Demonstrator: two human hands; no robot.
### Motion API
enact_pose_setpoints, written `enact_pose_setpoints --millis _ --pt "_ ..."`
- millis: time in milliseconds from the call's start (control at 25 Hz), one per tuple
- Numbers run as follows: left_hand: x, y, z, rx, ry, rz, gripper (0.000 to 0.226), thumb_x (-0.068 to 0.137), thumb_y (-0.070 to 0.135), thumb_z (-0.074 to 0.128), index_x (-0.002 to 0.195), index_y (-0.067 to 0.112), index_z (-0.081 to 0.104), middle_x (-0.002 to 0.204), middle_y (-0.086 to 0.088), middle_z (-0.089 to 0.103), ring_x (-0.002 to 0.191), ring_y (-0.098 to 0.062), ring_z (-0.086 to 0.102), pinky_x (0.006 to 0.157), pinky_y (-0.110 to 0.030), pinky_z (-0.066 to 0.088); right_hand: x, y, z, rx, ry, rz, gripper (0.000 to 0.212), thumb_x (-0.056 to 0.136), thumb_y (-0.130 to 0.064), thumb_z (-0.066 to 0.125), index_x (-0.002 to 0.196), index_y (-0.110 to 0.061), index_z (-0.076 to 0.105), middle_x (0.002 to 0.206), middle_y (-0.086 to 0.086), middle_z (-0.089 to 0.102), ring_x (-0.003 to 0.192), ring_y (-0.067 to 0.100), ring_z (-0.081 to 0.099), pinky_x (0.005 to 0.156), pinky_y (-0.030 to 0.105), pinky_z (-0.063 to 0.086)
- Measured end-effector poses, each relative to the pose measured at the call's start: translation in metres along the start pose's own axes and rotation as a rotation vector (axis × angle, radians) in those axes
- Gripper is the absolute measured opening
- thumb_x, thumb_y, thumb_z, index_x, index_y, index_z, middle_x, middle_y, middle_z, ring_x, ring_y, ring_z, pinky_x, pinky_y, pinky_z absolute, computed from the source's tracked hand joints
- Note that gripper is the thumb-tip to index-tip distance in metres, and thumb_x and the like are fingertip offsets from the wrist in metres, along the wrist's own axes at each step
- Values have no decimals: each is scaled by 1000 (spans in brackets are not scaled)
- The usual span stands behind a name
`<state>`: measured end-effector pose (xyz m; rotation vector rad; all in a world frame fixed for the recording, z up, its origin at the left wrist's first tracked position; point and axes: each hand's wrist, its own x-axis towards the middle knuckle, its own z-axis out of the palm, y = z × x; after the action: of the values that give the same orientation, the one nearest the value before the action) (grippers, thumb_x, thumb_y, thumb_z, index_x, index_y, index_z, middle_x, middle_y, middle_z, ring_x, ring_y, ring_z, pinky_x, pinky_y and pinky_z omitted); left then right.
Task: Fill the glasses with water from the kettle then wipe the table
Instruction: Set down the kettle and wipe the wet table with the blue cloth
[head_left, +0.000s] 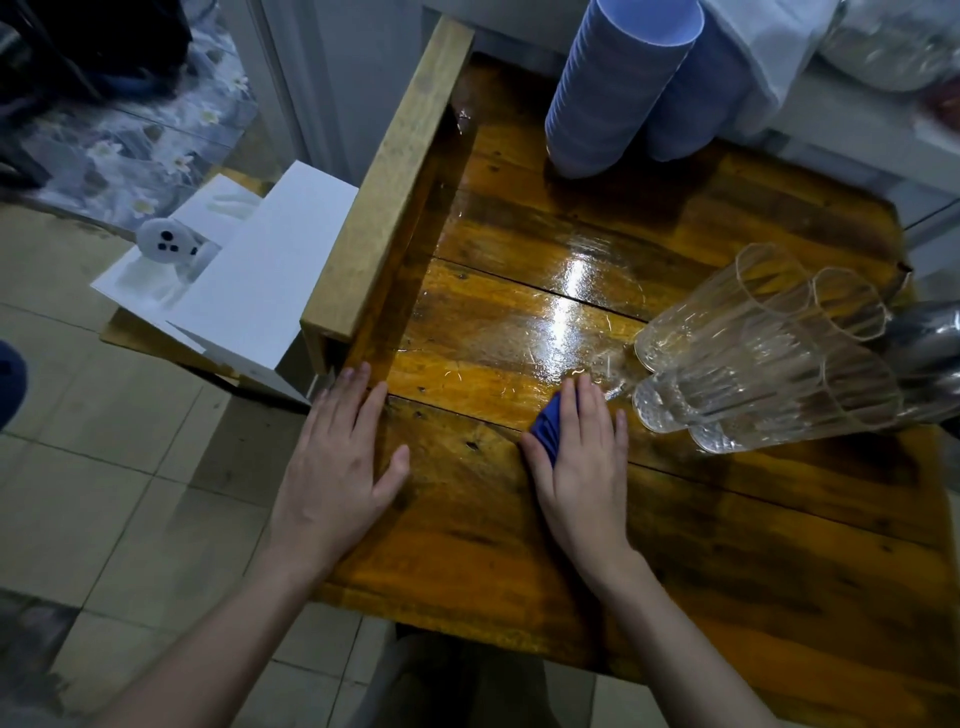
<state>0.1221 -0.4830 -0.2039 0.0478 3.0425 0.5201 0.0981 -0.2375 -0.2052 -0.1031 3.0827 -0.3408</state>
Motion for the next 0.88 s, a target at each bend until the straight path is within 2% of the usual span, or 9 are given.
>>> enact_pose_setpoints --millis 160,360,480,600,680,880 --pt "0 1 -1 -9 7 -9 68 92 49 38 149 12 30 160 -7 19 149 -17 11 120 -35 9 42 -6 3 12 31 5 78 98 -61 17 156 -9 18 163 9 19 151 22 12 123 40 0" --pt "0 2 -2 -4 22 -13 67 92 47 42 148 11 33 158 -8 24 147 -16 11 120 -36 13 76 -17 5 20 -12 -106 75 98 -61 19 156 -13 17 164 7 16 151 20 9 123 40 -1" --pt "0 2 -2 -8 19 -11 67 92 47 42 148 12 33 158 -8 25 148 -17 13 120 -36 14 89 -43 6 -19 -74 -233 74 98 -60 19 157 -15 14 165 7 11 152 20 6 123 40 -2" --pt "1 3 -3 -8 13 -23 67 92 47 42 148 12 33 159 -7 25 148 -17 14 121 -36 16 88 -79 10 -50 -125 -385 75 97 -61 15 157 -15 14 165 8 10 152 21 5 123 44 2" --pt "2 4 -4 -11 8 -20 67 91 47 41 148 11 33 158 -8 25 148 -17 15 120 -37 19 80 -91 14 -68 -125 -427 74 98 -59 19 156 -14 18 164 9 13 152 22 8 123 45 5" --pt "2 4 -4 8 -7 -16 69 91 48 38 149 11 32 159 -7 24 148 -16 14 120 -36 19 42 -69 12 -92 -158 -527 70 99 -55 28 156 -13 21 164 9 15 151 24 11 121 44 8"
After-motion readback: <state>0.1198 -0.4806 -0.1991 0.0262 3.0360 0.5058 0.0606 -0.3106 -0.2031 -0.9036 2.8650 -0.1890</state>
